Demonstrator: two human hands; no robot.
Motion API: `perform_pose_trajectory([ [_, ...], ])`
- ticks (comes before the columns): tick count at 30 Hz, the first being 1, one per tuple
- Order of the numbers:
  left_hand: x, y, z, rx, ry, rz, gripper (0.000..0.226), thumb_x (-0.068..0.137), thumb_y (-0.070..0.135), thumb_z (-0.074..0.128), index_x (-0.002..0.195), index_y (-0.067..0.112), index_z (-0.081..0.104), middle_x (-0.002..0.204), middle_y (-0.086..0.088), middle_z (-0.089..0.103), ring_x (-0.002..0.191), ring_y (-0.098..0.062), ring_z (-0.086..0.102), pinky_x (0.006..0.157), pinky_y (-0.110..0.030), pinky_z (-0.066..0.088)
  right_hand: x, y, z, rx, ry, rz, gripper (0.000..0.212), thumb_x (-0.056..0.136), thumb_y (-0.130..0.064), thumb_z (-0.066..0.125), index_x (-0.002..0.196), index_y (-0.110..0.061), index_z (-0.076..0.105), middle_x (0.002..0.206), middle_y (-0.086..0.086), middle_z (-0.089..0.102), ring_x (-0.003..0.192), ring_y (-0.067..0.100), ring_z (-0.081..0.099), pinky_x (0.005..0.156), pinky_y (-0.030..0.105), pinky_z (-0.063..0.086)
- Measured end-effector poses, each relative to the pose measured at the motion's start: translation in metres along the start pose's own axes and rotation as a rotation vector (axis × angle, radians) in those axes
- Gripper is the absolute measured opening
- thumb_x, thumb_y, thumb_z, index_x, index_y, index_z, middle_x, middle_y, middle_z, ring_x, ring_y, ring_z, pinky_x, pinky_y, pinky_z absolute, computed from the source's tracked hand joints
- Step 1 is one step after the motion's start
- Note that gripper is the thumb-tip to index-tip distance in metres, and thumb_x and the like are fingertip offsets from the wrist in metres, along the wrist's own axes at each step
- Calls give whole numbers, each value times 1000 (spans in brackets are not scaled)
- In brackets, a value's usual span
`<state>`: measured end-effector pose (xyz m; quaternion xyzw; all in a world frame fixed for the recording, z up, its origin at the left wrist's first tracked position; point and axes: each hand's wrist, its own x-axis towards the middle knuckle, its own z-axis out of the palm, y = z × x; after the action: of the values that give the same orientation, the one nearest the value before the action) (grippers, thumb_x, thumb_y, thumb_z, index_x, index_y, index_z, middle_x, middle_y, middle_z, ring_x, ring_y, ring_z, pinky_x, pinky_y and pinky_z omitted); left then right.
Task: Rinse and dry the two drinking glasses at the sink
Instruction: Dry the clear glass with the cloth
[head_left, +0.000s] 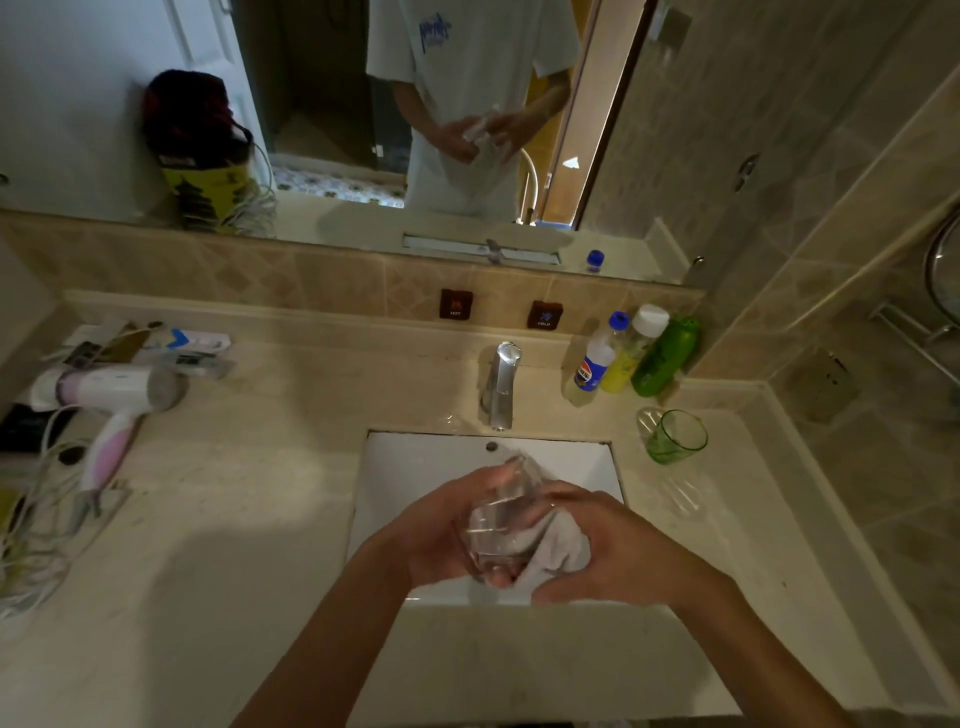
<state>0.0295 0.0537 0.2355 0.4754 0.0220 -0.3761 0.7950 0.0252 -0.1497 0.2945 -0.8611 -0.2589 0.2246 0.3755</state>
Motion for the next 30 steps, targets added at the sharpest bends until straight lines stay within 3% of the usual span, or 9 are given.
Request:
perform_pose_trajectory([
  [5,3,23,10,150,-78,-128,37,94,49,61,84,17,77,80,-6,70,68,-17,67,64,-28,57,3,-1,-1,-67,-42,93,41,78,-16,82,116,-22,69,107,-25,56,97,-20,47,85,-7,32],
  [8,9,33,13,353,-53,-133,40,96,48,63,80,14,77,78,-4,72,69,-16,67,71,-28,56,3,6,6,236,-134,214,39,80,7,74,116,-9,70,90,-29,72,92,-14,64,85,10,49],
  [10,18,36,11,615,-13,-89,48,95,48,67,89,1,74,79,-8,67,72,-17,61,74,-28,50,2,18,17,486,-64,269,40,77,16,71,115,7,68,100,-5,77,101,7,70,88,26,55],
  [12,25,37,11,894,11,-31,52,90,48,74,94,-4,70,78,-6,59,73,-14,54,69,-26,43,1,25,28,768,49,317,41,75,8,72,115,11,65,114,23,70,114,31,66,95,42,54],
  [15,32,35,7,1029,94,8,56,82,60,76,102,8,75,85,3,69,80,-8,62,77,-27,50,0,29,41,955,144,360,47,74,-6,76,119,3,65,118,25,68,119,35,63,102,47,49],
  [19,22,24,7,745,229,9,82,70,84,57,122,22,68,115,-2,74,106,-20,70,99,-41,57,0,27,46,730,366,363,37,73,0,81,107,-8,71,102,8,77,100,22,72,89,34,57],
  [23,24,4,6,474,345,-26,89,85,88,30,119,16,69,111,-10,78,105,-29,73,97,-48,58,2,21,57,424,448,329,29,72,-9,85,99,-13,75,94,2,77,85,13,72,75,26,56],
  [26,24,-3,3,365,364,-43,74,102,68,33,98,6,73,86,-15,78,77,-24,74,73,-35,60,0,12,61,336,464,237,32,72,-16,86,101,-17,72,100,-3,76,86,1,71,78,17,56],
  [30,16,2,0,296,293,-53,44,107,37,37,79,11,59,60,-7,57,44,-15,48,43,-22,34,-9,23,43,-174,284,-140,57,72,-36,80,125,-20,65,130,-14,60,127,-1,50,105,16,41],
])
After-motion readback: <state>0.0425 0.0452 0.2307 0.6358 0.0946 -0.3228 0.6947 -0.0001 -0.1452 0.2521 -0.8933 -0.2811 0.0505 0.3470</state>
